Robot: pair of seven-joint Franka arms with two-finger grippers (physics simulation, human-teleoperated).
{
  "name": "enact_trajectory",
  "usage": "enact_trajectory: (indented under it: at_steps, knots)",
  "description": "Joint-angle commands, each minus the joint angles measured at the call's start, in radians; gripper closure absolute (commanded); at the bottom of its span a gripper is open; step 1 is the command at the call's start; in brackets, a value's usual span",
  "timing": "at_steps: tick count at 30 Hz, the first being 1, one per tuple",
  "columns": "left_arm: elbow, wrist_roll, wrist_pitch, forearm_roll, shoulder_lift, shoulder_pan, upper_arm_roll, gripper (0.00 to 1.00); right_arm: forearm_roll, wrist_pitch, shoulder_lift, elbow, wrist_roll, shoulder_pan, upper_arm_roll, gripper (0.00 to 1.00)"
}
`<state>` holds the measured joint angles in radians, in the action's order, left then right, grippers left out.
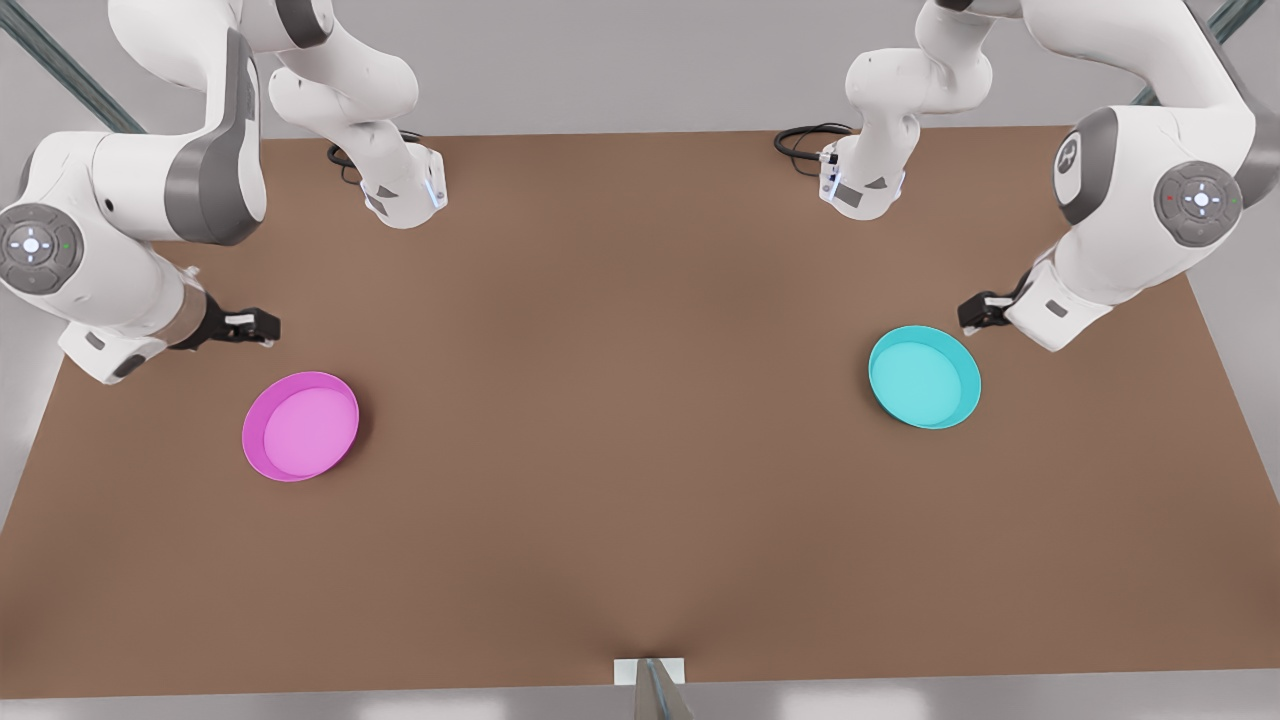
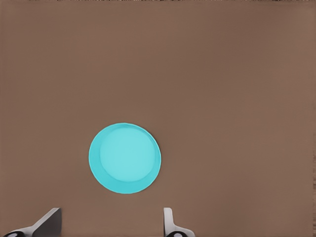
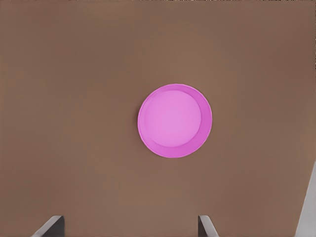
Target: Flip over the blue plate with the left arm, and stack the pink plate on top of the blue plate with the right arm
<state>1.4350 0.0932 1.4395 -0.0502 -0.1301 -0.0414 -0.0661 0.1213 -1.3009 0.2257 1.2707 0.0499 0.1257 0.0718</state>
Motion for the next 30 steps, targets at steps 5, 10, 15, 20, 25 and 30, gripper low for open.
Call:
enact_trajectory:
  at_steps: [5,10,15,20,25,30]
  knots:
    - [0.186,0.046,0.097,0.013,-0.075,0.009,0.074,0.00,0.001,-0.037,0.000,-0.005,0.013,-0.001,0.000,0.00]
    - [0.533,-1.055,0.627,0.457,-0.235,0.103,0.416,0.00,0.001,-0.037,0.001,-0.007,0.013,-0.001,0.000,0.00]
    - [0.556,-1.250,0.651,0.480,-0.306,0.112,0.442,0.00,0.003,-0.035,0.001,-0.007,0.013,0.000,0.000,0.00]
    - [0.619,-1.317,0.657,0.490,-0.336,0.112,0.440,0.00,0.003,-0.035,0.001,-0.007,0.013,0.000,0.000,0.00]
    - [0.621,-1.156,0.674,0.532,-0.387,0.112,0.408,0.00,0.003,-0.035,0.001,-0.007,0.013,0.000,0.000,0.00]
    - [0.619,-1.149,0.688,0.546,-0.402,0.112,0.402,0.23,0.003,-0.034,0.001,-0.007,0.013,-0.001,0.000,0.00]
